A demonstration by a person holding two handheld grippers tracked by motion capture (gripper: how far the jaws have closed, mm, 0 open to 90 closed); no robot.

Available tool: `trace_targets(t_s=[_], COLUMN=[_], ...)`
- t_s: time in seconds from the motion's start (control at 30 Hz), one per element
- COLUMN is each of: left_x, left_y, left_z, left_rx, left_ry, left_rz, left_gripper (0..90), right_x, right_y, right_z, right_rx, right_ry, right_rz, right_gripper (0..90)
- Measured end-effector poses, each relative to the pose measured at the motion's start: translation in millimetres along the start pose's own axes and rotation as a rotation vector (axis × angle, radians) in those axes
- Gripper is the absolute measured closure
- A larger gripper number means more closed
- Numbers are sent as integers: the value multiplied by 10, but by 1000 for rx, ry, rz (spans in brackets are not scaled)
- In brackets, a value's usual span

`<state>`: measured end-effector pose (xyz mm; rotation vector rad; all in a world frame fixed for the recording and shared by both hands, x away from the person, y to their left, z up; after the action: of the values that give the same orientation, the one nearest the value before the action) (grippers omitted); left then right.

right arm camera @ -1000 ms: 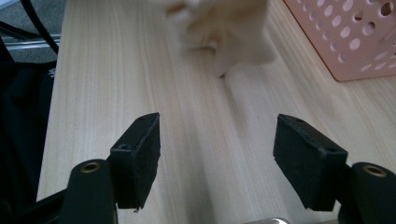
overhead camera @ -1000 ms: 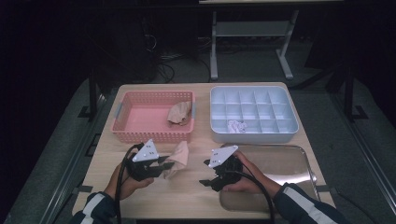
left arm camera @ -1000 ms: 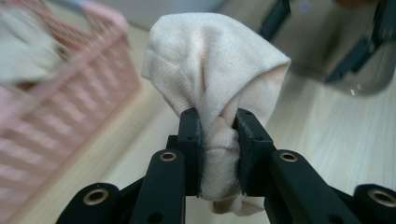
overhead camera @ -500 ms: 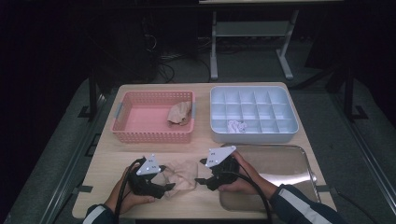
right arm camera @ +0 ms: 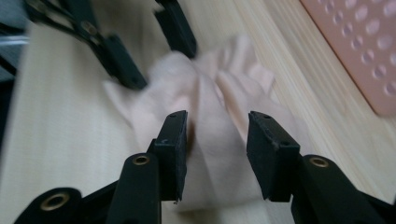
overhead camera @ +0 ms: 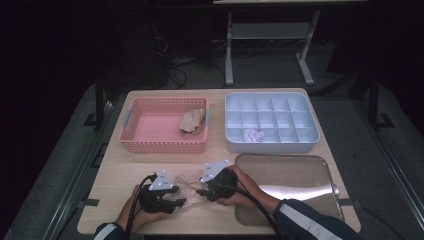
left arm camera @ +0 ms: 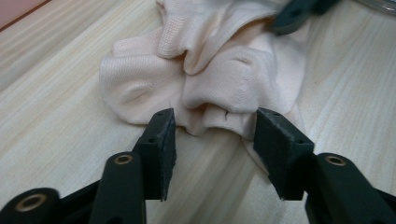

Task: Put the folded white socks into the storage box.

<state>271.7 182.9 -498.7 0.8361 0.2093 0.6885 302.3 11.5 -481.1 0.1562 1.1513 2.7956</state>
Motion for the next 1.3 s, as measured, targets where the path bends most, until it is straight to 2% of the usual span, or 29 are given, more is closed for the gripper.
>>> trace_targets(t_s=[0.1,0.13,0.2,0.23,0.33,0.4,0.57,0.6,0.63,0.7,0.8,0.87,0.9,1.0,1.03,1.1,1.13,1.17,1.2,1.23,1.3], left_x=[11,28,54,71,145,215,351,367,373,376,352,349,357,433,470,568,634,677,756,822,920], left_y=[6,10,21,26,63,87,83,63,35,-44,-182,-262,-264,-236,-215,-176,-146,-126,-86,-54,-8], left_z=[-5,-9,-18,-25,-31,-7,132,151,169,200,221,206,208,177,157,102,64,40,-4,-43,-117], left_rx=[5,10,14,20,3,-18,-101,-103,-103,-93,-41,-14,-15,-12,-7,1,3,7,17,27,24], left_ry=[-16,-24,-20,-25,9,41,133,137,141,147,98,74,89,85,85,113,128,131,133,143,189], left_rz=[-3,13,20,41,38,69,123,126,134,121,131,139,130,171,190,216,237,254,288,309,307], left_gripper=[501,517,542,553,531,516,488,485,475,481,499,497,497,508,508,511,510,511,510,510,505], right_x=[-66,-89,-111,-113,-128,-143,-137,-156,-152,-152,-149,-142,-144,-153,-145,-163,-162,-134,-141,-125,-123], right_y=[-57,-67,-89,-87,-78,-78,-76,-80,-82,-82,-77,-61,-48,1,17,48,63,84,91,96,91], right_z=[-80,-106,-157,-169,-180,-187,-189,-192,-193,-194,-192,-188,-188,-198,-200,-208,-208,-204,-209,-209,-215], right_rx=[32,42,61,56,55,51,49,46,45,43,45,40,39,36,34,32,26,23,25,22,20], right_ry=[-31,-33,-38,-41,-38,-22,-41,-15,-23,-26,-23,-25,-22,-10,-21,-7,-14,-56,-47,-58,-42], right_rz=[-3,-6,4,11,17,14,20,19,20,19,16,15,14,16,22,17,17,26,26,35,40], right_gripper=[614,643,689,702,737,743,738,732,726,725,739,787,807,834,835,835,835,835,835,834,833])
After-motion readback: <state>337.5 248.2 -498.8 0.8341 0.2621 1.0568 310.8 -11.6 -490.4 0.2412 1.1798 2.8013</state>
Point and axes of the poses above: each handheld gripper's, and its own axes: y roughly backward along the jaws, z roughly out of its top, x roughly to its left, the point moved 5 cm from there along -y, roughly forward along the jaws, and after that the axes turned 10 degrees about z, right-handed, at the moved point
